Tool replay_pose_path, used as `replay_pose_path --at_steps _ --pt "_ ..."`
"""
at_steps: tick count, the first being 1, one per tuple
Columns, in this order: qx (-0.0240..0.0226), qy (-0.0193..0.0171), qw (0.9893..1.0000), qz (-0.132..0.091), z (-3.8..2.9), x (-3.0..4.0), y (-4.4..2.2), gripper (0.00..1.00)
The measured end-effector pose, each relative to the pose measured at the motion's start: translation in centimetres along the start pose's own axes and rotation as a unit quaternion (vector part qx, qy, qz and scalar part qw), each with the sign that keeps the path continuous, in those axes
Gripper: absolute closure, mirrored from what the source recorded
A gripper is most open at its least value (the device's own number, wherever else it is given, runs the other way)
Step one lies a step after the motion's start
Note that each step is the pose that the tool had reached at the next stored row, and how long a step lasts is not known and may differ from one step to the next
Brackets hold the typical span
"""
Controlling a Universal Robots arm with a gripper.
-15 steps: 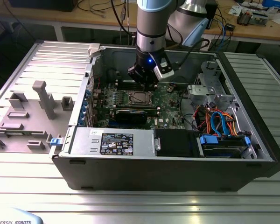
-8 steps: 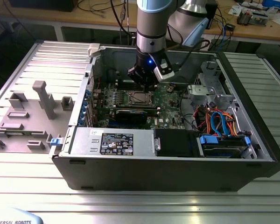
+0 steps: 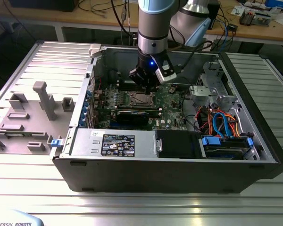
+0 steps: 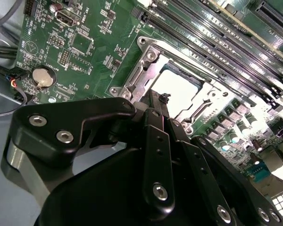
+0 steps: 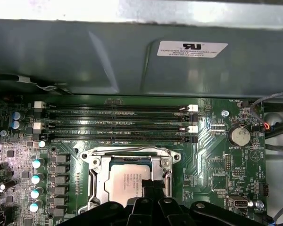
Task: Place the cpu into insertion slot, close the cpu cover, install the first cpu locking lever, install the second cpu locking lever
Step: 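Install the second cpu locking lever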
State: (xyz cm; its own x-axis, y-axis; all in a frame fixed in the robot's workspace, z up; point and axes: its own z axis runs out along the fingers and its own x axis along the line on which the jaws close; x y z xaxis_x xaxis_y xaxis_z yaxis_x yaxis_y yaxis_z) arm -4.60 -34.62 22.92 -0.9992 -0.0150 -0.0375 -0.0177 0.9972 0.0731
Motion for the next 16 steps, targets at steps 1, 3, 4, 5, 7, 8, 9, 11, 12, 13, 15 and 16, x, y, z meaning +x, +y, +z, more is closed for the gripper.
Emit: replay_pose_path --at_steps 1,3,4,5,7,8,9,11,12,13,15,16 --pt "0.0000 0.0000 1.0000 0.000 0.00 0.00 0.00 0.89" --pt "0.0001 0.0001 1.0000 0.000 -0.01 0.00 -0.01 0.89" --pt "0.0001 0.0001 1.0000 0.000 -0.07 0.00 -0.02 0.89" --pt "0.0001 0.0000 1.0000 0.000 -0.12 -0.01 -0.01 0.89" --pt "0.0001 0.0000 1.0000 0.000 -0.28 -0.01 0.00 0.89" --pt "0.0000 0.0000 1.0000 0.000 -0.31 -0.01 0.01 0.89" --pt "-0.0001 -0.0001 1.0000 0.000 -0.31 -0.02 0.01 0.89" --pt "0.0000 0.0000 1.0000 0.000 -0.33 -0.02 0.01 0.89" --pt "0.0000 0.0000 1.0000 0.000 -0.34 -0.02 0.01 0.89" --pt "0.0000 0.0000 1.0000 0.000 -0.34 -0.02 0.01 0.89" --pt "0.0000 0.0000 1.0000 0.000 -0.35 -0.02 0.01 0.89" --pt "0.0000 0.0000 1.0000 0.000 -0.35 -0.02 0.01 0.89"
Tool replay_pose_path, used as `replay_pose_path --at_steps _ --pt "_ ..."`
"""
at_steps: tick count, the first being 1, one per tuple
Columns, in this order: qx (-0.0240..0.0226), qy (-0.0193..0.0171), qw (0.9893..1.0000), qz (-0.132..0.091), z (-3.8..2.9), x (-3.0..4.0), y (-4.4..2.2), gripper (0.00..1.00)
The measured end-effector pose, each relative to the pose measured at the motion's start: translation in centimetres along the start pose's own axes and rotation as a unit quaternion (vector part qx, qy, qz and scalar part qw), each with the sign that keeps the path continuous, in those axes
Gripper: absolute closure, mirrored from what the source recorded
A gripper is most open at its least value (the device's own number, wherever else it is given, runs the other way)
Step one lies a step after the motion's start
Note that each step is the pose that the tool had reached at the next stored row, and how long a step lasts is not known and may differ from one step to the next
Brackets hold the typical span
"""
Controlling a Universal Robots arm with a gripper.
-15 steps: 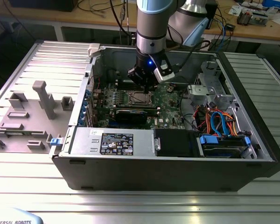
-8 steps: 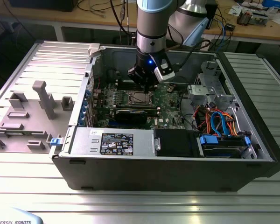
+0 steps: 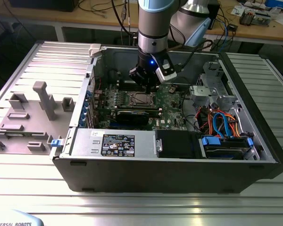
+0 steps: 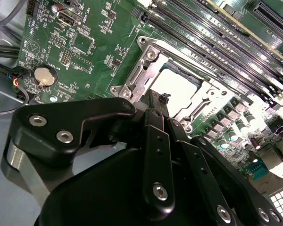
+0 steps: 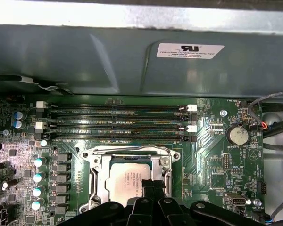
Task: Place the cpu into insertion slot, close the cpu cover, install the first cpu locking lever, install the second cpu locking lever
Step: 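Install the second cpu locking lever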
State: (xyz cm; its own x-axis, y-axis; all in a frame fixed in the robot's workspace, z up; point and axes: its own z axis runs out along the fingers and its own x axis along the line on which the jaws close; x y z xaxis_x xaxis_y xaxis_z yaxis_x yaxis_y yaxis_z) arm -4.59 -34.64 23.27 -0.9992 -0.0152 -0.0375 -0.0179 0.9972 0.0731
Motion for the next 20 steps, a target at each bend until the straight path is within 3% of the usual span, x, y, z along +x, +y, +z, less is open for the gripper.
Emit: replay_pose_path --at_steps 20 --pt "0.0000 0.0000 1.0000 0.000 -0.06 0.01 -0.75 0.89"
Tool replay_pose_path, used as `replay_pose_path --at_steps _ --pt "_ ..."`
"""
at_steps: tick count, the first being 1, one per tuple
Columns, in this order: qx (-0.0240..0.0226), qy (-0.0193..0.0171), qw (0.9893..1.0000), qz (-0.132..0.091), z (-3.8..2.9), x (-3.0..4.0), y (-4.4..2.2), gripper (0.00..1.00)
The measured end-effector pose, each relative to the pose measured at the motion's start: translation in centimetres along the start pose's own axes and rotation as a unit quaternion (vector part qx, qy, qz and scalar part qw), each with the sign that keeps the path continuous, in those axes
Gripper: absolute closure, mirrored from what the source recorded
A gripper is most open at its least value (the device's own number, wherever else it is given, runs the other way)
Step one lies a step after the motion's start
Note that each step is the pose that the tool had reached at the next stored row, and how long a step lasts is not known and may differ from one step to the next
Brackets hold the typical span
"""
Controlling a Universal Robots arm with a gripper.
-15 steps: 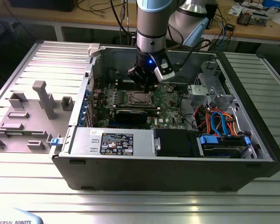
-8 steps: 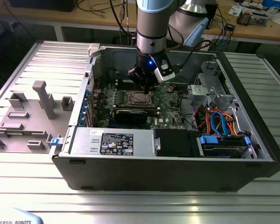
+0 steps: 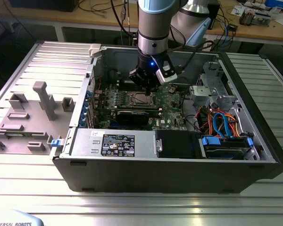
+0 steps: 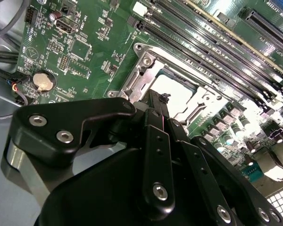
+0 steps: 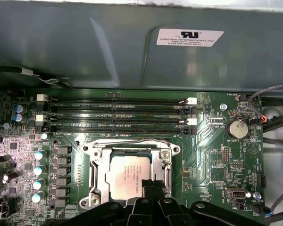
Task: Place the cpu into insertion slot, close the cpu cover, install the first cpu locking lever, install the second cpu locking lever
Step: 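Install the second cpu locking lever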
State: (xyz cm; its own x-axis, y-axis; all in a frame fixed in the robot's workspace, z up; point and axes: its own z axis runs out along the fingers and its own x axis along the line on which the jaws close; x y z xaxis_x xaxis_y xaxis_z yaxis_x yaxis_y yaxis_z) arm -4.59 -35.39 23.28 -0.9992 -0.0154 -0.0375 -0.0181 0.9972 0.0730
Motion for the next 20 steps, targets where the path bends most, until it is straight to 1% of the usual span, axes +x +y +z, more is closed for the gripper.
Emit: replay_pose_path --at_steps 6,9,10,12,13,15,18,20 --pt "-0.0001 0.0000 1.0000 0.000 -0.04 0.01 -0.58 0.89" --pt "0.0001 0.0000 1.0000 0.000 -0.08 0.02 -0.63 0.89" --pt "0.0001 0.0000 1.0000 0.000 -0.15 0.02 -0.63 0.89" --pt "0.0000 0.0000 1.0000 0.000 -0.69 -0.01 -0.58 0.89" --pt "0.0000 -0.0001 1.0000 0.000 -0.77 -0.02 -0.58 0.89" --pt "0.0000 0.0000 1.0000 0.000 -0.78 -0.02 -0.64 0.89" --pt "0.0000 0.0000 1.0000 0.000 -0.81 -0.01 -1.08 0.89" --pt "0.0000 0.0000 1.0000 0.000 -0.82 0.00 -1.17 0.89"
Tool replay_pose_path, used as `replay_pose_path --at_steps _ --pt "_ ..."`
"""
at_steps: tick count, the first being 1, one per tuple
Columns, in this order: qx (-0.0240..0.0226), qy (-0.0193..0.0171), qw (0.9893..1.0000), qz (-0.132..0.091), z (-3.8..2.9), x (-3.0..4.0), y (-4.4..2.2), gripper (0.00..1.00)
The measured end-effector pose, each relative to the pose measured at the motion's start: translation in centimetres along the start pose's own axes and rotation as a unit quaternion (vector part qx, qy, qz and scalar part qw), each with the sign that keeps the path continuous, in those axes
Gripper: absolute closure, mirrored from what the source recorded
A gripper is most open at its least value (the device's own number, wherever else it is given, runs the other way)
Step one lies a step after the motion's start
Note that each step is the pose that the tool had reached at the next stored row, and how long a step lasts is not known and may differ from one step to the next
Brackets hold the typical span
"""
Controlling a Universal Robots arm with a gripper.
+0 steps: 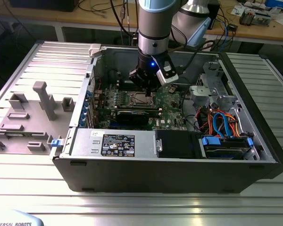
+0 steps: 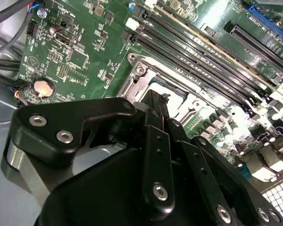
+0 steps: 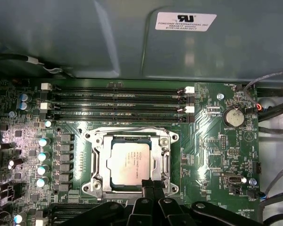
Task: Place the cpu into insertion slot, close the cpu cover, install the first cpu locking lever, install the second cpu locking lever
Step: 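Install the second cpu locking lever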
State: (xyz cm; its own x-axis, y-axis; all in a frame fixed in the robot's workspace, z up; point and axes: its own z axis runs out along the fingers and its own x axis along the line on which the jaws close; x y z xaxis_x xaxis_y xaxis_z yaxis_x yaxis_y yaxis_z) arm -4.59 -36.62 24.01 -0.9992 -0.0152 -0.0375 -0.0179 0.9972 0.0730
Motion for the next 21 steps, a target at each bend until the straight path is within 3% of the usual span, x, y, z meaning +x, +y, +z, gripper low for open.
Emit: replay_pose_path --at_steps 13,17,21 --pt "0.0000 0.0000 1.0000 0.000 -0.01 0.00 -0.09 0.89" --pt "0.0000 0.0000 1.0000 0.000 -0.03 0.00 -0.53 0.89" --pt "-0.0023 0.0052 1.0000 0.000 -0.02 0.02 -1.17 0.89"
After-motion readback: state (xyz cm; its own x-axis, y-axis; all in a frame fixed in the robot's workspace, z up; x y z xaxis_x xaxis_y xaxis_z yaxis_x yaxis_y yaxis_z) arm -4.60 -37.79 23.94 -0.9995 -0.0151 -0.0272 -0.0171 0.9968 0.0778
